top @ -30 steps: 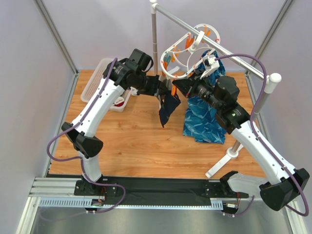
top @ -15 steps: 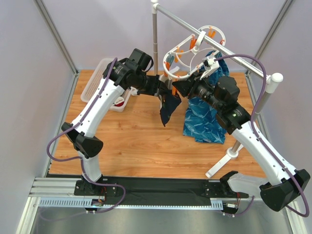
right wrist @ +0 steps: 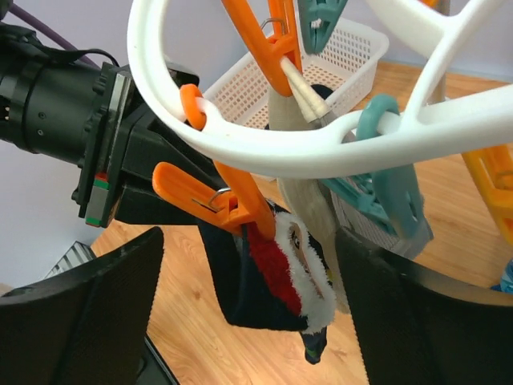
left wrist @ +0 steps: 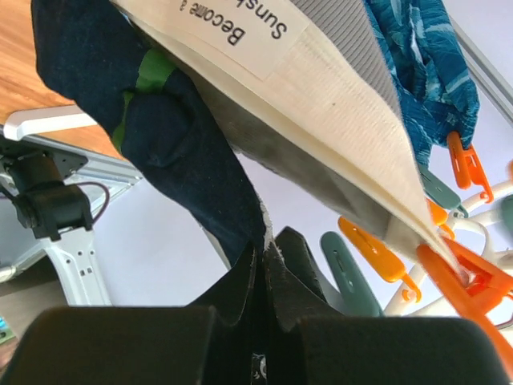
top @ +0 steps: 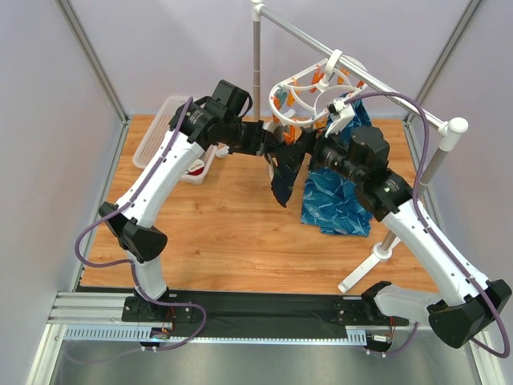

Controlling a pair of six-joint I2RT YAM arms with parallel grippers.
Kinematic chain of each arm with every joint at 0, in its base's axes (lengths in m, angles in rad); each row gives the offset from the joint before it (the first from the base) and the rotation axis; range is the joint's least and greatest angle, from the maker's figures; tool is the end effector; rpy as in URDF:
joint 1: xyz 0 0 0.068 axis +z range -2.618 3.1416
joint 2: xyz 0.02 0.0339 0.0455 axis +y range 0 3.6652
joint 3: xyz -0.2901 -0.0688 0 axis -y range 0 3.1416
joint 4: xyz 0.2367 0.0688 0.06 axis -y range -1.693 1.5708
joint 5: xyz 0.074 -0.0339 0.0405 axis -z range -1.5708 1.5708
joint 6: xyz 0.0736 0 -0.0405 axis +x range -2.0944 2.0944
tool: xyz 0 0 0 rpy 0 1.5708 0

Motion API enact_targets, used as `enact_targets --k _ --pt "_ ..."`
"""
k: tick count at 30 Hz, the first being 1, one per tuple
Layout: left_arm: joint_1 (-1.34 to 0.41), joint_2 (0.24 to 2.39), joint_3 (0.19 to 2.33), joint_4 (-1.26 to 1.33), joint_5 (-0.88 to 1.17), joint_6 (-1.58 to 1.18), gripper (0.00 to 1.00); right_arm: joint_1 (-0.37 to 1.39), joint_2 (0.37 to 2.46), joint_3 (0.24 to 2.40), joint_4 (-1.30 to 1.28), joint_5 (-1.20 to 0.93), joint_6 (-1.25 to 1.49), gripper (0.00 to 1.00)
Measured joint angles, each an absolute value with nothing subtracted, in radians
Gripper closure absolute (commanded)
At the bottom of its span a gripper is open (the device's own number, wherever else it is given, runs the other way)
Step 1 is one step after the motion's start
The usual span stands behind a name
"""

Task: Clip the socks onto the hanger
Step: Clamp the sock onto the hanger.

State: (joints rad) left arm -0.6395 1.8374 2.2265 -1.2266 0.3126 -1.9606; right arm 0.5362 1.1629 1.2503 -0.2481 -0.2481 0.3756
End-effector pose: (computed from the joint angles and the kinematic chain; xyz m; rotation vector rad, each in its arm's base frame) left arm 0.2987 -0.2504 0.4316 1.5934 -2.3285 1.1608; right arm 0.2306 0.1580 0.4370 -0.3347 1.7785 0.8757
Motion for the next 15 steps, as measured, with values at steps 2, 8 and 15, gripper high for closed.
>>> enact_targets --k 2,8,15 --pt "-0.64 1.826 2.199 -1.209 0.316 -1.963 0.88 0.536 1.162 1.268 -0.281 -0.245 0.38 0.04" --pt "-0.64 1.791 2.131 -1.185 0.312 -1.97 0.76 0.536 1.156 1.374 -0.412 -0.236 0.392 0.0" --pt "-0.644 1.661 1.97 -1.159 0.289 -1.974 0.25 0.536 1.119 1.458 -0.554 -0.237 0.388 0.0"
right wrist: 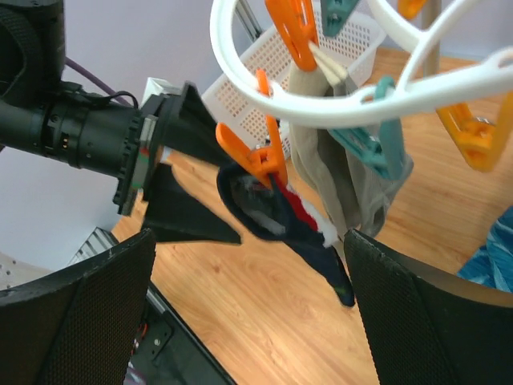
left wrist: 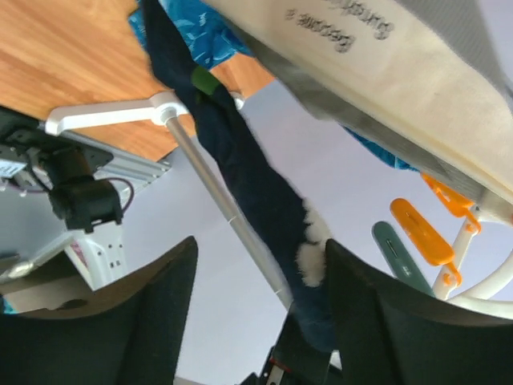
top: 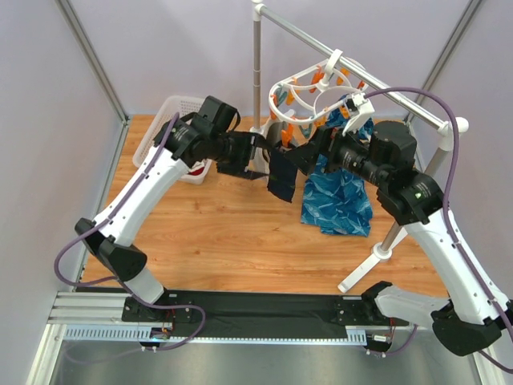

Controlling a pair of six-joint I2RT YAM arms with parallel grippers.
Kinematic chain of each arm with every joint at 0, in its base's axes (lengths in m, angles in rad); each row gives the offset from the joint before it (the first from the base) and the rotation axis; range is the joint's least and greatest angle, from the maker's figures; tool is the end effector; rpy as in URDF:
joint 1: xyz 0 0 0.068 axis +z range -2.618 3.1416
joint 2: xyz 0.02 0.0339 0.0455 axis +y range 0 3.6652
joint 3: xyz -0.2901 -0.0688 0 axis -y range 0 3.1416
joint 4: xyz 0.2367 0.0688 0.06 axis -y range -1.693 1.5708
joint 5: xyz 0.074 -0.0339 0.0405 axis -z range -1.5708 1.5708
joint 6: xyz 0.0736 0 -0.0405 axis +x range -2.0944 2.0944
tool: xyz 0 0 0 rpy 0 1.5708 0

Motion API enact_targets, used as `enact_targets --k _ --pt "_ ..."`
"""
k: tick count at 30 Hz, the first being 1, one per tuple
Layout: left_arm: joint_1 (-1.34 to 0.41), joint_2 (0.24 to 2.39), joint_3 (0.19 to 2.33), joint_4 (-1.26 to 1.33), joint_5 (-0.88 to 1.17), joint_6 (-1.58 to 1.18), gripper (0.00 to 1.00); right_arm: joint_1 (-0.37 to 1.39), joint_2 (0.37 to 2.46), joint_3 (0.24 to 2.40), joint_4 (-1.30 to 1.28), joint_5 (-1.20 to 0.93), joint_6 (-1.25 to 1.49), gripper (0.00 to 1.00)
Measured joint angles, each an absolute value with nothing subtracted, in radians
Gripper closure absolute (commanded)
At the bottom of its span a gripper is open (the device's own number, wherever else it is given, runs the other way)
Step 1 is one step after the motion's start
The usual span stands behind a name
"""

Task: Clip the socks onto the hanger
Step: Clamp the sock onto the hanger, then open the clamp at the hanger.

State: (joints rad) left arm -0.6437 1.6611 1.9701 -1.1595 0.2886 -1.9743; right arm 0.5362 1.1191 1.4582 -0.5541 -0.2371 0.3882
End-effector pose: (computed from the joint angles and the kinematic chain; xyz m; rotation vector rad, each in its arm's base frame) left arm 0.2664 -0.2261 0.4229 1.6298 -2.3287 1.1391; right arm 0.1965 0.1369 0.4788 -0.3149 1.8390 0.8648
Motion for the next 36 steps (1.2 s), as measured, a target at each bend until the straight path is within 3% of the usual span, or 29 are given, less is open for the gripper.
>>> enact_targets --k 1,2,6,10,11,14,16,17,20,28,34,36 --pt "-0.646 1.633 1.936 -1.157 0.288 -1.966 0.19 0.536 1.111 1.464 -0.575 -0.237 0.386 0.0" --pt "-0.647 1.605 1.907 -1.155 0.287 -1.961 0.01 0.536 1.104 1.471 -0.597 -0.237 0.383 0.0" --pt "-0.664 1.509 1.84 -1.154 0.226 -1.869 0.03 0.536 1.075 1.482 -0.663 -0.235 0.371 0.05" --pt "-0.729 1.402 1.823 -1.131 0.052 -1.62 0.23 0.536 1.032 1.453 -0.681 -0.211 0.364 0.21" --pt "-0.757 1.367 1.804 -1.113 -0.001 -1.553 0.42 0.536 1.021 1.439 -0.683 -0.199 0.361 0.25" --pt "-0.858 1.215 1.642 -0.99 -0.17 -1.339 0.68 0.536 1.0 1.39 -0.686 -0.147 0.357 0.32" --pt "-0.899 1.097 1.478 -0.874 -0.249 -1.205 0.68 0.536 0.991 1.346 -0.684 -0.107 0.357 0.37" --pt "-0.91 1.051 1.404 -0.819 -0.278 -1.137 0.77 0.536 0.988 1.329 -0.685 -0.091 0.357 0.46" --pt "-0.933 1.008 1.286 -0.708 -0.322 -0.958 0.82 0.536 0.978 1.275 -0.678 -0.029 0.357 0.64" --pt "-1.009 1.182 1.235 -0.314 -0.182 -0.65 0.74 0.536 0.947 1.179 -0.565 0.14 0.339 0.64" --pt "-1.011 1.374 1.34 -0.216 -0.083 -0.581 0.69 0.536 0.958 1.176 -0.375 0.198 0.279 0.6" --pt "-1.007 1.42 1.38 -0.215 -0.06 -0.57 0.68 0.536 0.975 1.176 -0.319 0.196 0.257 0.54"
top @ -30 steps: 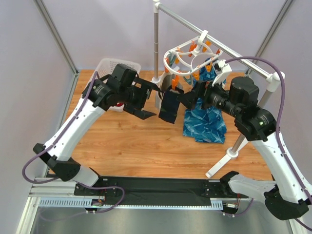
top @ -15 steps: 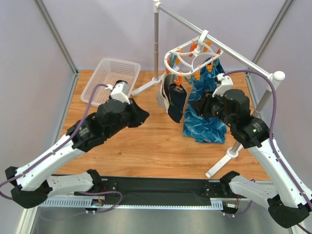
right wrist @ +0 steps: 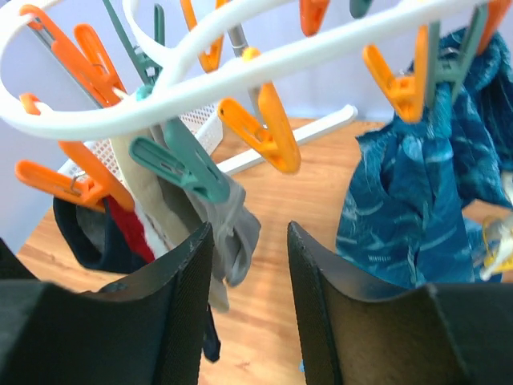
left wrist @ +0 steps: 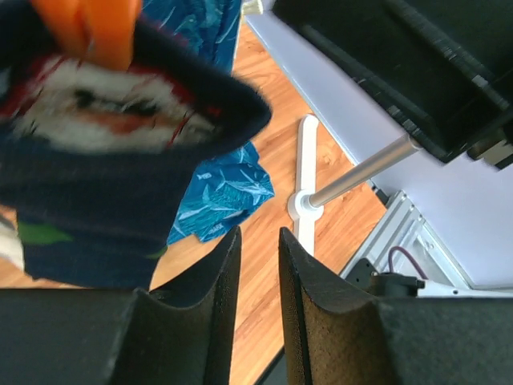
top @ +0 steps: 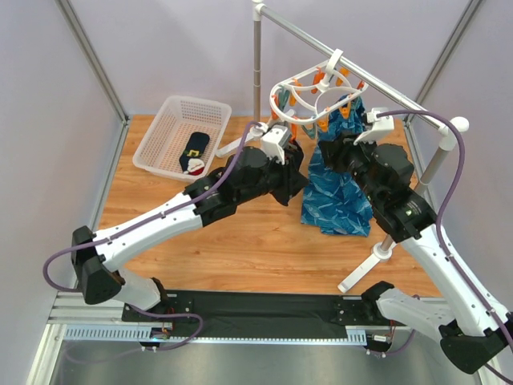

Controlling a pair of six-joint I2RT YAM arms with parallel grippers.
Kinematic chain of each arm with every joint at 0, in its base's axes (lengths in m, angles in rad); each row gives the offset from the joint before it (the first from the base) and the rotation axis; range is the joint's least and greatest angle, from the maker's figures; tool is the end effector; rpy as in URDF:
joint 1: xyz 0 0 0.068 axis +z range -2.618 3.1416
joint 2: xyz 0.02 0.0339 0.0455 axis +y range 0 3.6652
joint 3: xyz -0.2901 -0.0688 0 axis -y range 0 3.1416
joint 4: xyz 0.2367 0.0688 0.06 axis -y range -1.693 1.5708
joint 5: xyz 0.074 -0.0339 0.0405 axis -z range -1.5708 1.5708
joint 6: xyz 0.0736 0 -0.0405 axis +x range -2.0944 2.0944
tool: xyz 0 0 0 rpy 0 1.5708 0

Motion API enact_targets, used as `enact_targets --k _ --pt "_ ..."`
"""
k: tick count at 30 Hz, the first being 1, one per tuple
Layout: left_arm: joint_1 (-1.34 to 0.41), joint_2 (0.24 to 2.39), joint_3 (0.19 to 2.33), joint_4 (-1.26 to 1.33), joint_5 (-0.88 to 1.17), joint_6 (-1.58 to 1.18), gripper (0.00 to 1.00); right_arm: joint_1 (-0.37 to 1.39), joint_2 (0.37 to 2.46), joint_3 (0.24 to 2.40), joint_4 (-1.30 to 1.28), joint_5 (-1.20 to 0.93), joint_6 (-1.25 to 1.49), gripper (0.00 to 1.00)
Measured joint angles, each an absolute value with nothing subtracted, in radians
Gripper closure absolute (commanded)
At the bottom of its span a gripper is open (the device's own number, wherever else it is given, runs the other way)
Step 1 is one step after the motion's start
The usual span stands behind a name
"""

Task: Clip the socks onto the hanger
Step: Open the clamp at the hanger.

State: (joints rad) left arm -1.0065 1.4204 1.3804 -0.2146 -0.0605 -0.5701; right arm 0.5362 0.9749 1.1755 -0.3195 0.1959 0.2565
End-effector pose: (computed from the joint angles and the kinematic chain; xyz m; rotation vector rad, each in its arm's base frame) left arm 0.1953 -0.3002 0.4137 0.3790 1.9206 -1.0311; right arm 0.1985 0.1013 0.4422 -0.0901 1.7033 0.4283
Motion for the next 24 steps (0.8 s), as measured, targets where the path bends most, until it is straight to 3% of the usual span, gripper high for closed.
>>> enact_targets --k 12,24 --pt "-0.899 1.537 1.547 -0.26 0.026 -0.534 0.63 0.469 1.083 1.204 -0.239 0.005 0.205 0.42" --pt "-0.766 1.595 1.636 -0.395 0.049 -0.508 0.6 0.409 1.14 1.264 -0.182 -0.208 0.236 0.46"
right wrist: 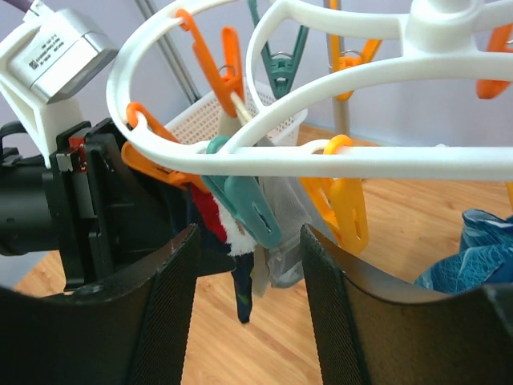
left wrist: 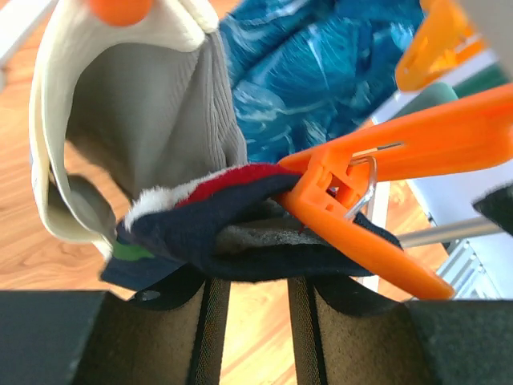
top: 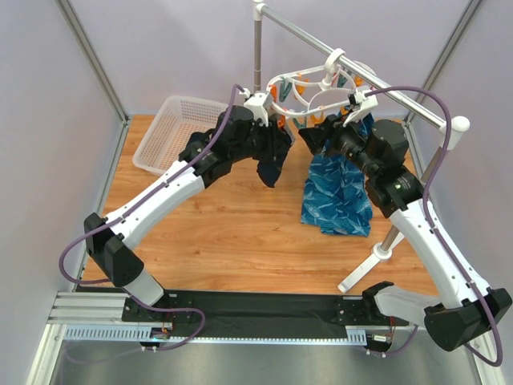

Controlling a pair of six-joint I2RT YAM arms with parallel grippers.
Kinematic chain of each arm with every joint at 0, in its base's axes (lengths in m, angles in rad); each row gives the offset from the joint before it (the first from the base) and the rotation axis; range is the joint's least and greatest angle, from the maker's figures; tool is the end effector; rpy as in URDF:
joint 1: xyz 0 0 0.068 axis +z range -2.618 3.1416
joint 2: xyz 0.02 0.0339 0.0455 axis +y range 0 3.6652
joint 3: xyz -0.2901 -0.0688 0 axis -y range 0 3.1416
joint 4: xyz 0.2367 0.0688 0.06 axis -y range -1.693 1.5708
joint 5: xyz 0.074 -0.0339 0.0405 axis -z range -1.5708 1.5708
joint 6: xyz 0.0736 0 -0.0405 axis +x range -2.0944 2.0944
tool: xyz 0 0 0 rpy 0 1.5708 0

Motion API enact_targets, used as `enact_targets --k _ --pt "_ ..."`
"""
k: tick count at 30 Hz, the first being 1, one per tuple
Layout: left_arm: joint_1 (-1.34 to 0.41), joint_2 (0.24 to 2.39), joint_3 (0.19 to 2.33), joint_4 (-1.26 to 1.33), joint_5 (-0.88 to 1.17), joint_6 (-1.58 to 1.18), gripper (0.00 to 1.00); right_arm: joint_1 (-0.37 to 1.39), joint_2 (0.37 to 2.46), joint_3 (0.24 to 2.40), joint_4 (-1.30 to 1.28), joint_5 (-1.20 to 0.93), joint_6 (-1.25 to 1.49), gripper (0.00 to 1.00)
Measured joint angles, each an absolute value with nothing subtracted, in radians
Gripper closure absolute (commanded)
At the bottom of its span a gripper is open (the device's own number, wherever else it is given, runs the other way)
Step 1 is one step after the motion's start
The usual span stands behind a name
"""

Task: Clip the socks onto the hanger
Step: Open the clamp at the hanger.

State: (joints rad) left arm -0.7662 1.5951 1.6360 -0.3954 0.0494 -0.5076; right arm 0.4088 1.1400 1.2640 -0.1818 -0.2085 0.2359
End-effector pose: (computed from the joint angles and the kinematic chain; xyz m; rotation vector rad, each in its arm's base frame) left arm 0.2853 -0.2796 0.4219 0.2966 2.0098 -0.8813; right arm 0.2436 0.1221 0.4575 -0.3068 1.6404 0.6614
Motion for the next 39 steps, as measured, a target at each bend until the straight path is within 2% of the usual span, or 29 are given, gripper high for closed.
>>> enact_targets --k 15,23,30,39 --pt "-0.75 1.596 1.686 -0.406 0.089 -0.488 0.57 0.409 1.238 1.3 -0.105 -0.255 0.344 0.47" --pt "-0.75 1.576 1.668 -0.407 0.101 -0.489 0.57 0.409 1.257 1.302 -0.077 -0.279 0.383 0.65" --pt "-0.73 1.531 1.633 -0.374 0.216 -0.531 0.56 0.409 1.251 1.312 -0.1 -0.319 0.394 0.87" --pt "-0.697 1.536 1.649 -0.348 0.352 -0.579 0.55 0.398 1.24 1.37 -0.191 -0.403 0.384 0.95"
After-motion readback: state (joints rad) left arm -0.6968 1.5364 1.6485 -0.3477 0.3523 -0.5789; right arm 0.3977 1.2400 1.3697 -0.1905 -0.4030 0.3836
